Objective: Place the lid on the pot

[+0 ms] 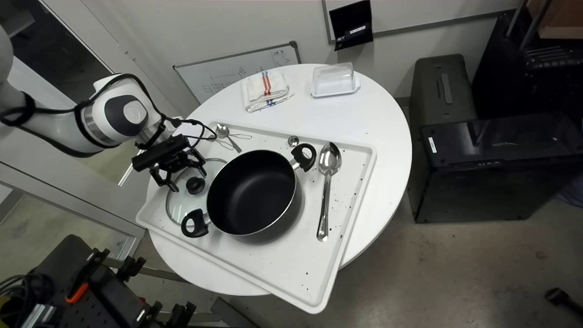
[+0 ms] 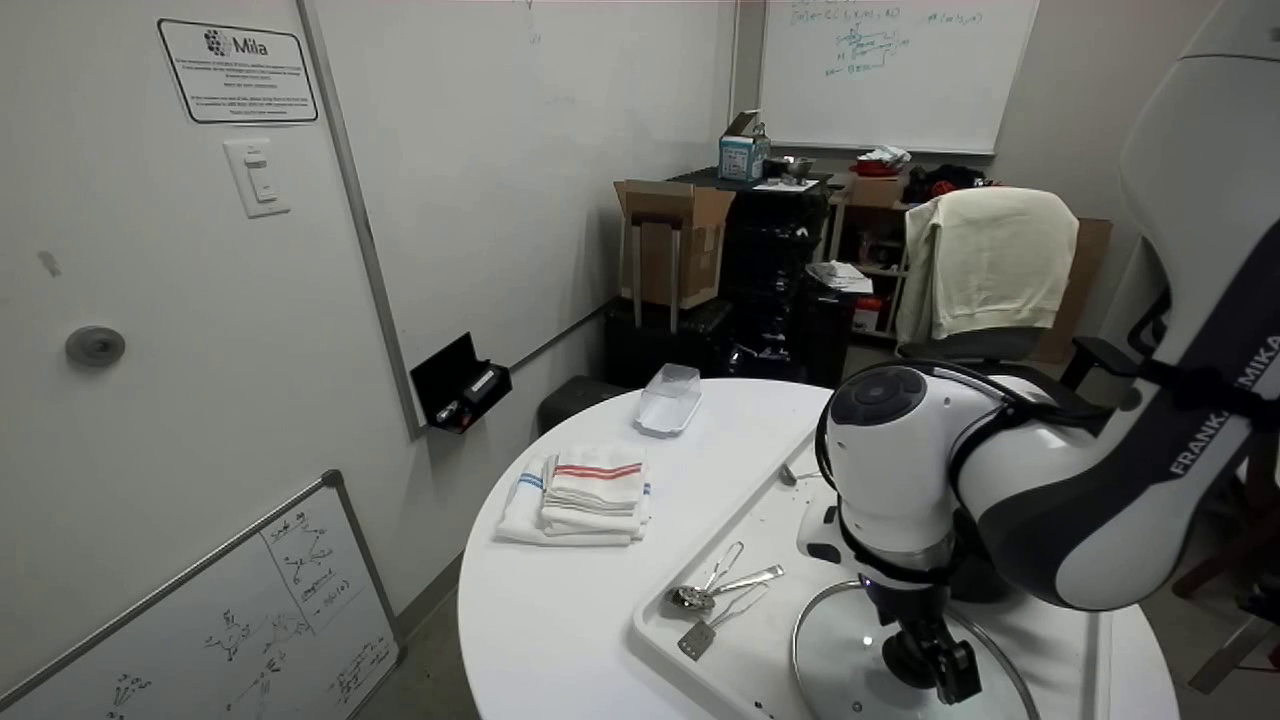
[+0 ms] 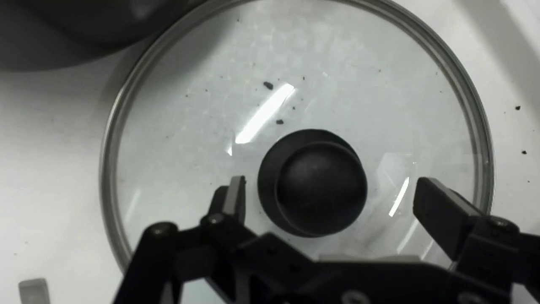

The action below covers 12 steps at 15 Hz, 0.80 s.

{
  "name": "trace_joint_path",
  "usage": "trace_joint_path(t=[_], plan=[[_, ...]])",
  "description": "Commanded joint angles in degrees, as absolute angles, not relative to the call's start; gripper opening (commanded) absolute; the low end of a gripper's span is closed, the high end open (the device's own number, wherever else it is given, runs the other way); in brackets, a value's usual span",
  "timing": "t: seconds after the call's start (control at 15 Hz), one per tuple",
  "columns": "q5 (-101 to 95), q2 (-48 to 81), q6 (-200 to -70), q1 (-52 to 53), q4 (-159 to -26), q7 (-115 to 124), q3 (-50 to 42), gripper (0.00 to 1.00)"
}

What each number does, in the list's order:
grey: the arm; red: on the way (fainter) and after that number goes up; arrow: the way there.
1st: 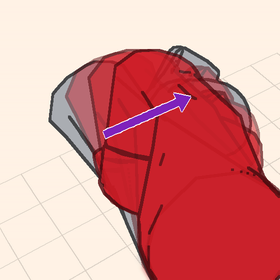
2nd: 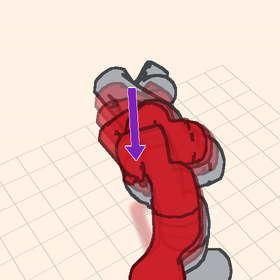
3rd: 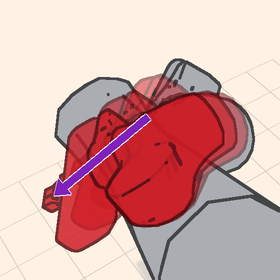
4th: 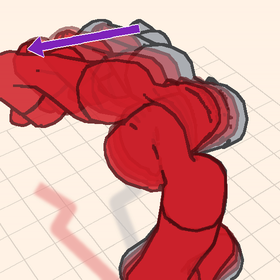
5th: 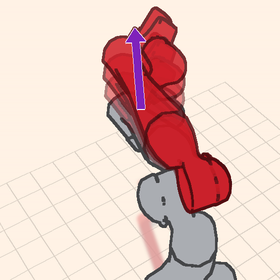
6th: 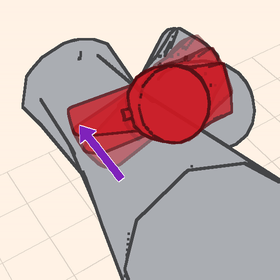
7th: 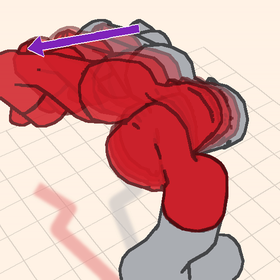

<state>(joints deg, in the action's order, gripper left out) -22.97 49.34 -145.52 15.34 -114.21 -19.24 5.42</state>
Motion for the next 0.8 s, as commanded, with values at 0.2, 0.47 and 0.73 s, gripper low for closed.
trace_joint_path(t=[0.2,0.47,0.73], plan=[[-24.5,49.6,-146.3,15.5,-114.2,-17.7,4.3,0.74],[-24.5,49.5,-146.4,15.5,-114.3,-17.8,4.2,0.56],[-24.7,48.9,-146.5,15.6,-114.5,-17.5,4.1,0.3]])
